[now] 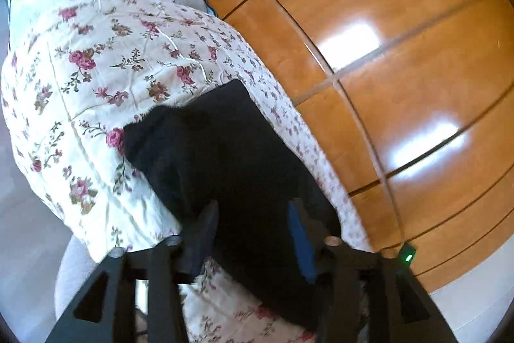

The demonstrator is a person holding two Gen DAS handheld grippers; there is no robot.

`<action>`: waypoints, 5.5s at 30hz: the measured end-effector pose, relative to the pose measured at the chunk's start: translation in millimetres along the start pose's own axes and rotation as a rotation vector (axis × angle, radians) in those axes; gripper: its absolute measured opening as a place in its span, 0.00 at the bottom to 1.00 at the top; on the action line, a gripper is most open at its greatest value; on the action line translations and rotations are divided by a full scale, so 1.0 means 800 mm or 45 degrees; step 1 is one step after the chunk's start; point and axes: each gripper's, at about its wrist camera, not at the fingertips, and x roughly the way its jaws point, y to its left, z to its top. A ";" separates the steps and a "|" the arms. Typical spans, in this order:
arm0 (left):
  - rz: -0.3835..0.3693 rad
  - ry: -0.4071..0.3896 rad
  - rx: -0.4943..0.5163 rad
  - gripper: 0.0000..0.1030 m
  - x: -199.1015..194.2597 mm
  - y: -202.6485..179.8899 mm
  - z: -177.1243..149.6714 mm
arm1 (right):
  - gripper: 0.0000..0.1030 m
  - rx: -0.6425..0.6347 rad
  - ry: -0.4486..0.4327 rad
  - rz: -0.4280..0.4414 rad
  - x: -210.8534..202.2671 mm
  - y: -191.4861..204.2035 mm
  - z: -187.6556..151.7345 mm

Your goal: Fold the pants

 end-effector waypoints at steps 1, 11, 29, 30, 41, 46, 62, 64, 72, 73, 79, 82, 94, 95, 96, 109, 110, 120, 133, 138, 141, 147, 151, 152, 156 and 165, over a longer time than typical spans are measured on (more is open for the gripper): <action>-0.003 0.012 -0.021 0.54 0.002 0.003 0.003 | 0.12 0.000 0.000 0.000 0.000 0.000 0.000; 0.074 -0.128 -0.127 0.54 -0.043 0.018 0.003 | 0.12 0.009 -0.004 0.001 -0.001 0.000 0.000; -0.010 -0.111 -0.205 0.08 -0.010 0.046 0.060 | 0.12 0.017 -0.007 0.004 0.000 0.000 0.000; -0.015 -0.125 -0.143 0.08 -0.015 0.038 0.063 | 0.12 0.017 -0.007 0.004 0.000 0.000 0.000; 0.383 -0.179 0.103 0.25 -0.010 0.053 0.065 | 0.12 0.023 -0.009 0.006 -0.001 0.000 0.000; 0.416 -0.408 -0.008 0.23 -0.061 0.052 0.077 | 0.12 0.033 -0.011 0.014 0.000 -0.001 -0.001; 0.040 0.157 0.629 0.35 0.096 -0.160 -0.069 | 0.22 0.177 -0.129 0.043 -0.097 -0.030 -0.032; 0.007 0.212 0.656 0.38 0.117 -0.175 -0.087 | 0.26 0.157 -0.144 -0.009 -0.120 -0.038 -0.046; 0.047 0.337 0.865 0.40 0.173 -0.190 -0.152 | 0.36 0.368 -0.186 -0.159 -0.195 -0.112 -0.107; 0.048 0.317 0.896 0.40 0.175 -0.187 -0.156 | 0.36 0.405 -0.188 -0.173 -0.203 -0.122 -0.115; 0.023 0.220 1.074 0.52 0.172 -0.188 -0.181 | 0.37 0.636 -0.205 -0.337 -0.251 -0.187 -0.175; -0.004 0.222 1.067 0.54 0.172 -0.186 -0.179 | 0.37 0.766 -0.239 -0.412 -0.277 -0.217 -0.205; -0.048 0.213 1.028 0.54 0.168 -0.183 -0.177 | 0.43 1.359 -0.451 -0.660 -0.378 -0.305 -0.328; -0.047 0.212 1.030 0.54 0.168 -0.182 -0.177 | 0.44 1.405 -0.458 -0.676 -0.380 -0.312 -0.337; -0.046 0.212 1.031 0.54 0.168 -0.183 -0.177 | 0.46 1.444 -0.461 -0.669 -0.380 -0.319 -0.345; -0.096 0.212 0.981 0.54 0.161 -0.178 -0.173 | 0.30 1.436 -0.582 -0.551 -0.358 -0.370 -0.343; -0.101 0.207 0.966 0.54 0.159 -0.176 -0.171 | 0.25 1.447 -0.587 -0.531 -0.359 -0.370 -0.342; 0.041 0.131 0.955 0.54 0.145 -0.177 -0.162 | 0.21 1.336 -0.692 -0.541 -0.405 -0.321 -0.277; 0.127 0.108 0.993 0.60 0.153 -0.165 -0.150 | 0.21 0.925 -0.809 -0.470 -0.422 -0.198 -0.137; 0.136 0.110 1.019 0.63 0.154 -0.166 -0.153 | 0.21 0.749 -0.779 -0.407 -0.392 -0.148 -0.091; 0.136 0.113 1.028 0.64 0.155 -0.167 -0.153 | 0.21 0.659 -0.749 -0.332 -0.366 -0.117 -0.072; 0.137 0.113 1.036 0.64 0.155 -0.167 -0.154 | 0.21 0.492 -0.628 -0.124 -0.291 -0.053 -0.052; 0.132 0.111 1.037 0.64 0.155 -0.167 -0.155 | 0.21 0.407 -0.502 -0.042 -0.235 -0.012 -0.050; 0.132 0.110 1.038 0.65 0.155 -0.167 -0.155 | 0.21 0.391 -0.473 -0.028 -0.222 -0.006 -0.051; 0.136 0.102 1.048 0.65 0.155 -0.168 -0.156 | 0.21 0.360 -0.367 0.019 -0.175 0.002 -0.057; 0.114 0.093 1.039 0.65 0.153 -0.165 -0.155 | 0.31 0.205 -0.175 -0.032 -0.108 0.030 -0.098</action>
